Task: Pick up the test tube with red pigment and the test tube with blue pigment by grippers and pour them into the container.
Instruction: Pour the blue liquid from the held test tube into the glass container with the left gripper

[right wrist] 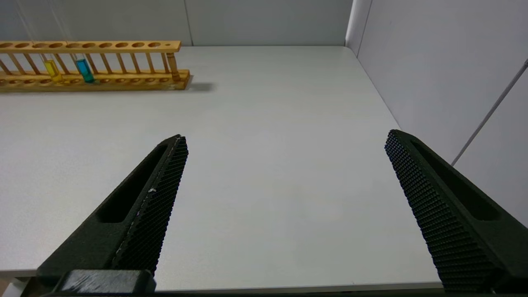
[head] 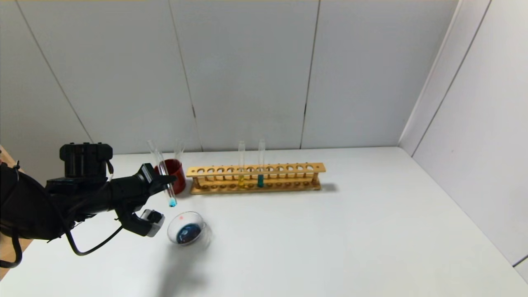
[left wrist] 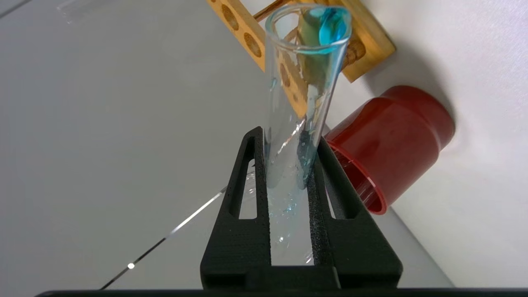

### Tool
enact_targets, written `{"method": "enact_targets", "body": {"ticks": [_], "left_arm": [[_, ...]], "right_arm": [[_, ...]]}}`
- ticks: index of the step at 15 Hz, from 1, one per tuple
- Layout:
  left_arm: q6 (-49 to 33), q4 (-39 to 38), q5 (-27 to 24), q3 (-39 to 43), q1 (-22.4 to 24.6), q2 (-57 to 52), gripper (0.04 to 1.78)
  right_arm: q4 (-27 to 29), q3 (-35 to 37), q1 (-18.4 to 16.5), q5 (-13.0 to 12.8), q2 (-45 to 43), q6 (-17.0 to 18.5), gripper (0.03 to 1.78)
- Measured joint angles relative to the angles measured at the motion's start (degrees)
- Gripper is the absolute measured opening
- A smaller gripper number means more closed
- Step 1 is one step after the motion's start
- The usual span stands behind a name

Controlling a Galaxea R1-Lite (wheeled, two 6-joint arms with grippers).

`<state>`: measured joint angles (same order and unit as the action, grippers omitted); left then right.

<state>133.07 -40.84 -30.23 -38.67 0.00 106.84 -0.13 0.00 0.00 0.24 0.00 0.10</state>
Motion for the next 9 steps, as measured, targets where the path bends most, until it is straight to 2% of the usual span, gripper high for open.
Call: {"method": "enact_targets", "body": {"ticks": [9], "left_arm": [[4.6,-2.8,2.9,0.5,-0.1,-1.8,0.31]], "right_arm": [[0.0,0.0,0.0,0.0,0.0,0.0,1.75]]}}
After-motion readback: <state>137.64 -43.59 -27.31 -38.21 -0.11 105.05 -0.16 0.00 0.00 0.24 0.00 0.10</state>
